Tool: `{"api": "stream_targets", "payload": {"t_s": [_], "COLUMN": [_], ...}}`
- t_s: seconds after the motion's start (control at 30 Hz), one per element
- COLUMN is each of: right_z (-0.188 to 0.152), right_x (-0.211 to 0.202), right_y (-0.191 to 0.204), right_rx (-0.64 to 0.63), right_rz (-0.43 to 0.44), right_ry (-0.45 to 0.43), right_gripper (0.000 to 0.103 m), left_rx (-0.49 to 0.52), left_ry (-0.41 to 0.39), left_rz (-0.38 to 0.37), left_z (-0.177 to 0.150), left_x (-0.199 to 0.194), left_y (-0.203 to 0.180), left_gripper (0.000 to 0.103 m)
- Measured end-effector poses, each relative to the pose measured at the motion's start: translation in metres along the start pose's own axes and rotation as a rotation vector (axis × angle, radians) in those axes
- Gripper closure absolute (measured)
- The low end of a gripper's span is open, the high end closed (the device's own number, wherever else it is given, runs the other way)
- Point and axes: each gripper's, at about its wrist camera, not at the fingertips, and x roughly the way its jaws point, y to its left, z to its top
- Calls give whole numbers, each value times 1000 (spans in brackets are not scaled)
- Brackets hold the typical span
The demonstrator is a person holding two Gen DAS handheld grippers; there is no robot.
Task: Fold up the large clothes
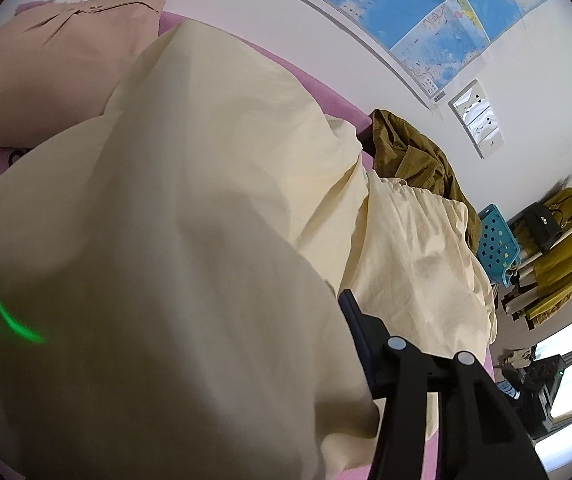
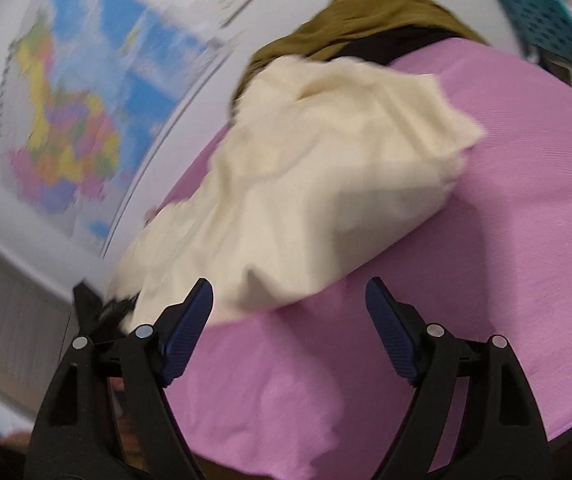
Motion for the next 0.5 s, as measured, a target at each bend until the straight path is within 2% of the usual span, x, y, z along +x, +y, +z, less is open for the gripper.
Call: {"api": "stream_targets", "payload": {"t_s": [0.23, 0.3, 0.43, 0.5], "right_z": [9, 14, 22, 27], "right_x": [17, 25, 39, 43], "right_y": [5, 10, 15, 15], "right_rx": [-40, -58, -67, -44], "right_rz": [-123, -151, -160, -116], "right_ry": [-73, -99, -132, -138], "right_gripper": [27, 22, 19, 18], "left_rx": [24, 30, 40, 44], "left_ry": [-3, -5, -6, -5], "left_rz": [18, 21, 24, 23], "left_z": [-1, -1, -1, 0], "left_x": [3, 3, 4, 4], "left_y": [-4, -4, -5, -4], "left_gripper": [54, 54, 52, 52]}}
